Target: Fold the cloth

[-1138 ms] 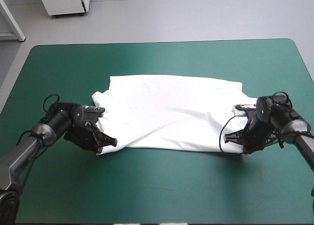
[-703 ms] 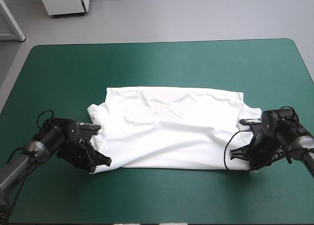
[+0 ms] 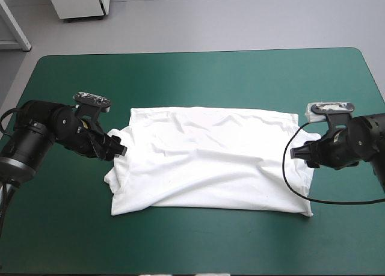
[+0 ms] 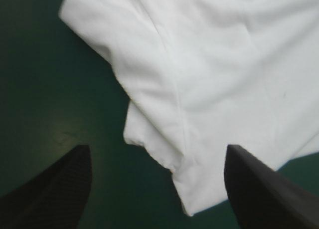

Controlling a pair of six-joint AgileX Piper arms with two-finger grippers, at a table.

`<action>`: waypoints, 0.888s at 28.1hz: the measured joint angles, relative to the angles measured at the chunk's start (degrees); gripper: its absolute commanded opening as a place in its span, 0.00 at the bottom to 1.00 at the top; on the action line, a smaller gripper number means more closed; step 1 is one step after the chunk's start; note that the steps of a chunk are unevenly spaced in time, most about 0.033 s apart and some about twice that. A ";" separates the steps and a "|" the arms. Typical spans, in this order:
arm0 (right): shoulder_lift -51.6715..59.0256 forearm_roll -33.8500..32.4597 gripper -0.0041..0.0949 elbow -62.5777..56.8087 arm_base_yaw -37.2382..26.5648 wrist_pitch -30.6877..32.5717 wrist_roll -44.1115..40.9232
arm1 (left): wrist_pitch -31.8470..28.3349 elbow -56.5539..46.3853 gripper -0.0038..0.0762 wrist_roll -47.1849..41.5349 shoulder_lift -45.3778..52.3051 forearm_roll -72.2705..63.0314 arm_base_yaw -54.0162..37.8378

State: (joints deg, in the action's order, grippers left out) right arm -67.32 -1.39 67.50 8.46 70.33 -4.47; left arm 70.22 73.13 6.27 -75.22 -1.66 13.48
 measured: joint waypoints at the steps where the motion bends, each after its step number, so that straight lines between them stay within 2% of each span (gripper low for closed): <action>1: 0.73 -0.10 0.58 2.43 0.00 0.24 -0.07 | 0.15 1.08 0.69 -0.56 0.13 1.66 0.00; 4: 1.12 -0.22 0.57 6.33 0.00 0.71 -0.32 | 0.81 1.49 0.64 -1.95 -0.57 4.28 -0.08; 9: 1.14 -0.27 0.52 7.52 0.00 1.10 -0.37 | 0.36 1.49 0.62 -3.33 -4.33 4.59 -3.81; 17: 1.14 -0.27 0.51 7.52 0.00 1.16 -0.39 | -8.29 1.49 0.62 -2.28 -12.49 -1.19 -8.68; 25: 1.14 -0.27 0.48 7.52 0.00 1.16 -0.39 | -12.36 5.40 0.62 -1.66 -22.81 -2.40 -9.00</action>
State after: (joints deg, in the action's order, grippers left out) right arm -66.18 -1.65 75.02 8.46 71.50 -4.86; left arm 57.86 78.53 4.61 -98.03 -4.07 4.48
